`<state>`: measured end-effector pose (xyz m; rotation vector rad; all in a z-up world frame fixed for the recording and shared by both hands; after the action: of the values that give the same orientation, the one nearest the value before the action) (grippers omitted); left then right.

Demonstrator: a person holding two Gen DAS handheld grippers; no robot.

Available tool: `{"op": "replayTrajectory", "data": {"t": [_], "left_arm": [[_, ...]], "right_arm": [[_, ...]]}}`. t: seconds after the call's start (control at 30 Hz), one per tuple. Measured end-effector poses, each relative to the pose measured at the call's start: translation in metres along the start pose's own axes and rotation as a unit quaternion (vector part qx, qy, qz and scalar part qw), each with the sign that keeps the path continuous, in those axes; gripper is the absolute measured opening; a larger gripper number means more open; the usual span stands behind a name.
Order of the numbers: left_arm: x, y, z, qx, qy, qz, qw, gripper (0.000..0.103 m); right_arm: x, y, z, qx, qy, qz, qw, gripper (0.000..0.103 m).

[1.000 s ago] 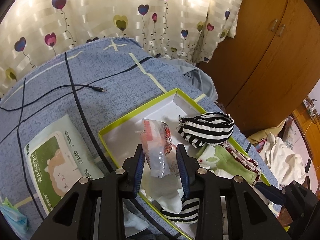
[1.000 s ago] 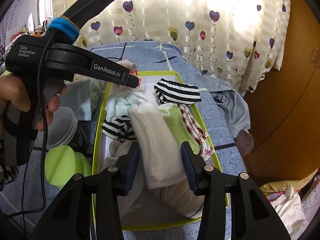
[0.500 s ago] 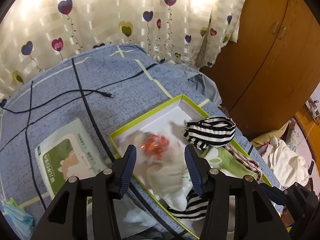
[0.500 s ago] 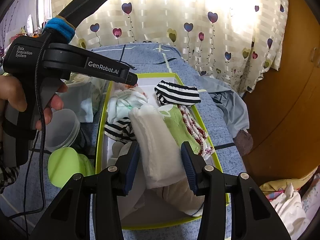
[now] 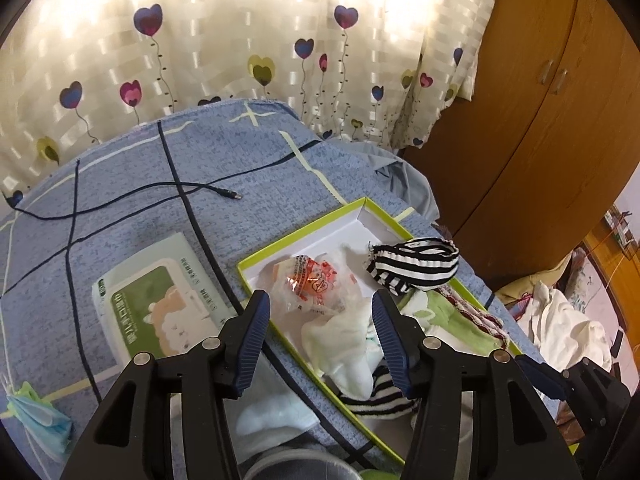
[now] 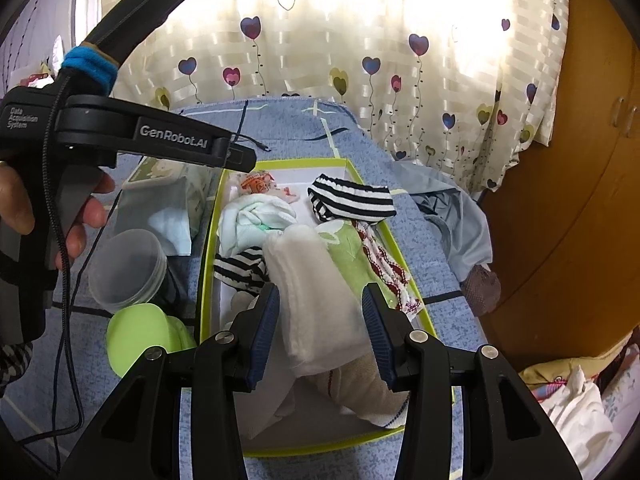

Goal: Organize soft objects
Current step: 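Withdraw both tools from the box toward the green cloth and blue mask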

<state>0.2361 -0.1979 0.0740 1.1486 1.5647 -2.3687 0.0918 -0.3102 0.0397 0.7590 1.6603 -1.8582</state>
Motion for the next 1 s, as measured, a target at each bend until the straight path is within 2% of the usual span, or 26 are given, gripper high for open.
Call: {"op": "replayTrajectory", "data": {"t": [0.57, 1.0], "left_arm": [[0.019, -0.051, -0.015, -0.006, -0.016, 0.036, 0.9992, 0.053], [0.039, -0.09, -0.034, -0.032, -0.025, 0.067, 0.9969, 0.053]], "right_arm": [[-0.005, -0.021, -0.014, -0.012, 0.011, 0.023, 1.0, 0.045], [-0.015, -0.033, -0.035, -0.026, 0.008, 0.048, 0.998, 0.045]]}}
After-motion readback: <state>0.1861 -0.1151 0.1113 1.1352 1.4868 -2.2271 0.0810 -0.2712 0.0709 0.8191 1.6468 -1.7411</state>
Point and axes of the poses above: each gripper's, at about its wrist camera, not at the fingertips, and y roughly the way its jaws point, z to its right, x to its underside, the point moved 2 cm from there along y, roughly the way its jaws point, and after that the axes turned 2 degrees about x, right-handed, at the moved point
